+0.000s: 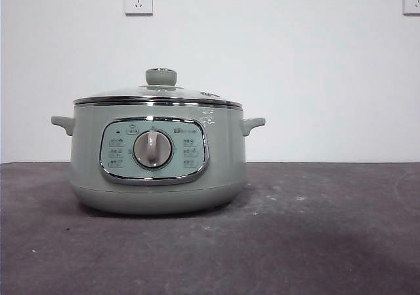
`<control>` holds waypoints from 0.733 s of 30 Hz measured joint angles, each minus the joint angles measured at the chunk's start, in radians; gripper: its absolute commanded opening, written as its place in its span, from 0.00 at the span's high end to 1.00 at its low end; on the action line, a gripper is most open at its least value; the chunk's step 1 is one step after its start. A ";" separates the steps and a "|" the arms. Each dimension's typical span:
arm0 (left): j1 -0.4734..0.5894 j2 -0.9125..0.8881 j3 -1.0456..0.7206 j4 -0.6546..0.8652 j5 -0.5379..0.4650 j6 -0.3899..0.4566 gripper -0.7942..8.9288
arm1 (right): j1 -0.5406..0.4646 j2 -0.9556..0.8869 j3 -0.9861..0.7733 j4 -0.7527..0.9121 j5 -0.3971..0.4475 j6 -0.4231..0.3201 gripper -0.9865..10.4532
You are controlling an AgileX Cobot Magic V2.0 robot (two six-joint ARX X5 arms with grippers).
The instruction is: Pick up the pumpkin,open the lid,put the pumpkin in the pot,close the lid
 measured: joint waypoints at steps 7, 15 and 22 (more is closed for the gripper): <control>0.000 0.000 0.000 0.000 0.000 0.000 0.92 | 0.001 -0.113 -0.150 -0.001 0.072 0.055 0.91; 0.000 0.000 0.000 0.000 0.000 0.000 0.92 | 0.019 -0.175 -0.243 -0.010 0.150 0.130 0.91; 0.000 0.000 0.000 0.000 0.000 0.000 0.92 | 0.026 -0.177 -0.245 -0.095 0.151 0.147 0.91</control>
